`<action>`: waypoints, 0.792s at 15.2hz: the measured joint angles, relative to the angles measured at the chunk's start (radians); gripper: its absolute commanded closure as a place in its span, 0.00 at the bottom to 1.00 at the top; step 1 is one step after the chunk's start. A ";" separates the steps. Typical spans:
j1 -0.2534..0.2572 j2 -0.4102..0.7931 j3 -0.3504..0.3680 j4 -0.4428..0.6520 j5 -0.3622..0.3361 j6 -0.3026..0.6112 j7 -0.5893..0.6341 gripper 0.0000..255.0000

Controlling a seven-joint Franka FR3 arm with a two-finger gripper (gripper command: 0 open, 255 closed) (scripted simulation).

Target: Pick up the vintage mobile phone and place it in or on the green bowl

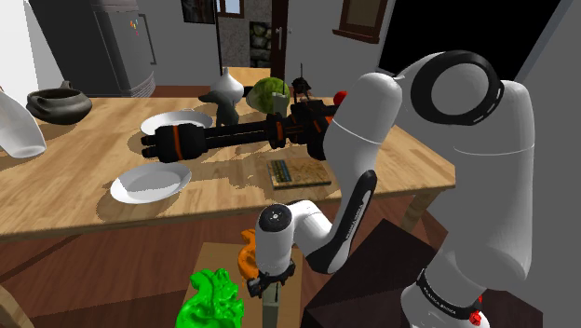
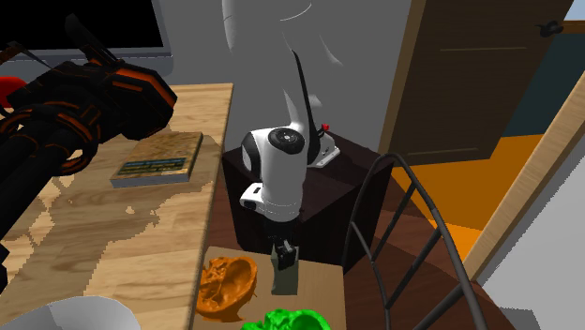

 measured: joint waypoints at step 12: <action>-0.026 -0.030 0.034 -0.013 0.043 -0.014 -0.035 1.00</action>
